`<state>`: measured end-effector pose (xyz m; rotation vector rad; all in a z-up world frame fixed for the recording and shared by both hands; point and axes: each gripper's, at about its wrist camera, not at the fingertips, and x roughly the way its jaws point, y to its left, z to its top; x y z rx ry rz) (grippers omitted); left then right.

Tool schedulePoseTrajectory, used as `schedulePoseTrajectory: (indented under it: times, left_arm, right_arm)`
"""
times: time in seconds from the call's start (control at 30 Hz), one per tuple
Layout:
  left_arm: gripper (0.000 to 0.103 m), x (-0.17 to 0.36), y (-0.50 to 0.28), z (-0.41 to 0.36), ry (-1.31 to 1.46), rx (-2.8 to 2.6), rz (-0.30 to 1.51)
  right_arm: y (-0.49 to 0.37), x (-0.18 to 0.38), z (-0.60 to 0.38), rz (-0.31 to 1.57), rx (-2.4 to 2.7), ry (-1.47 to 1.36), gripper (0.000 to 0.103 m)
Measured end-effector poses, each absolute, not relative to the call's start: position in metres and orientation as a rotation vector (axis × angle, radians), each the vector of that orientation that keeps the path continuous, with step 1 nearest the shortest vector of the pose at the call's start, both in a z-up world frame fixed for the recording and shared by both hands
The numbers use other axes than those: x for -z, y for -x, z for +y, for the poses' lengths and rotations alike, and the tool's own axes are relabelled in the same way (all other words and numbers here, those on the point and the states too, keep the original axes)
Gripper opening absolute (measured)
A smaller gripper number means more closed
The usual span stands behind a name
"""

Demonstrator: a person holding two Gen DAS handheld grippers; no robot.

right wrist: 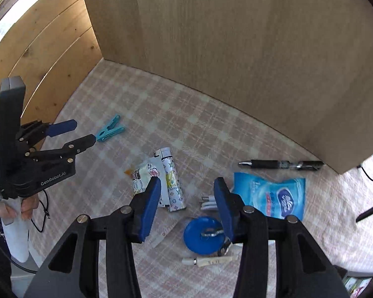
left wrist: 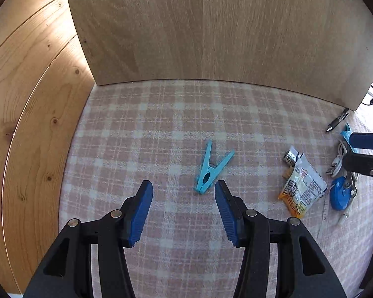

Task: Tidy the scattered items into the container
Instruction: 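Grasp the second teal clothespin with the left gripper while the right grasps the patterned lighter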

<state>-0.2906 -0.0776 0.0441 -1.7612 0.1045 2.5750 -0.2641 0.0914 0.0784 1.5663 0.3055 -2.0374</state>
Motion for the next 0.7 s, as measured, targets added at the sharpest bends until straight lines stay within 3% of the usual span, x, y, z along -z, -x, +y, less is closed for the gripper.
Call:
schedulePoseTrajectory:
  times: [0.3,0.7]
  left_arm:
    - [0.049,-0.031,0.303,-0.064,1.755,-2.523,0.164]
    - [0.044,-0.002,0.287,-0.033,1.767,-2.515,0.179]
  right_arm:
    - [0.282,-0.045,0.073,0.371,1.952,-1.637,0.042]
    - [0.263,-0.033,0.050,0.452,1.863,-1.627,0.033]
